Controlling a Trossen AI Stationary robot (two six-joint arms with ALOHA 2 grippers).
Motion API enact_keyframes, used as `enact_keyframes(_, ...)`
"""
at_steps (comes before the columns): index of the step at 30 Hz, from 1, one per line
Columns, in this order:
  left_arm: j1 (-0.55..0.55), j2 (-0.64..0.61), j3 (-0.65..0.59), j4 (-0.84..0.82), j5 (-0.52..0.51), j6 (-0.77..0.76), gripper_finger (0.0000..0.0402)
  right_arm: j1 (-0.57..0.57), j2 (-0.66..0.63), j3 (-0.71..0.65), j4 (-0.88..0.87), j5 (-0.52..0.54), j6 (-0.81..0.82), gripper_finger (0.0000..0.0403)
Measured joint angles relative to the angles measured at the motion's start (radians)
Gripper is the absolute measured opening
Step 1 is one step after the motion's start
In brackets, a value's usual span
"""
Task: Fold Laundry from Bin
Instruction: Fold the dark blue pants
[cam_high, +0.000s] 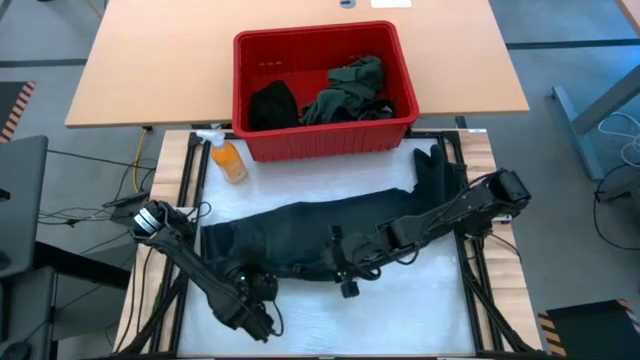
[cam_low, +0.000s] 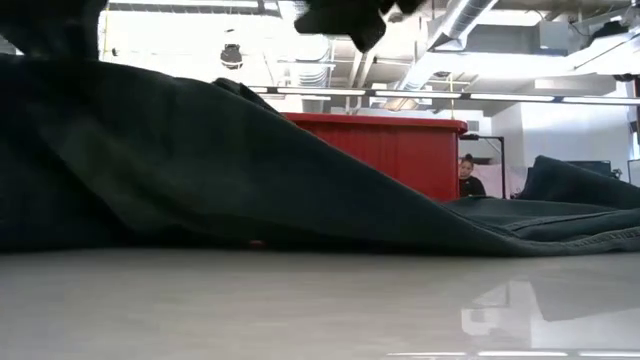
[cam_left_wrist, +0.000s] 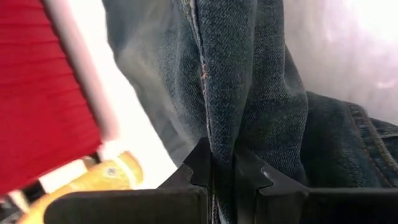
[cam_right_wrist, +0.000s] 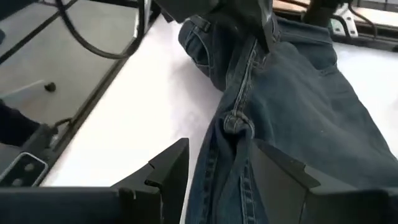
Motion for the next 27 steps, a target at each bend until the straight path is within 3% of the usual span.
enact_keyframes(4, 0.001, 0.000, 0.000, 0.000, -0.109, 0.070, 0.0011, 0.022, 0.008, 0.001, 0.002, 0.035, 0.105, 0.0199)
enact_keyframes(11, 0.000, 0.000, 0.000, -0.013, -0.272, 0.155, 0.0011, 0.080, 0.056, 0.003, 0.039, 0.274, 0.219, 0.0201)
enact_keyframes(16, -0.008, -0.002, -0.001, -0.029, -0.308, 0.151, 0.0011, 0.089, 0.073, 0.001, 0.011, 0.411, 0.233, 0.0219)
enact_keyframes(27, -0.023, -0.004, -0.001, -0.026, -0.299, 0.098, 0.0011, 0.083, 0.072, 0.002, 0.004, 0.377, 0.260, 0.0240)
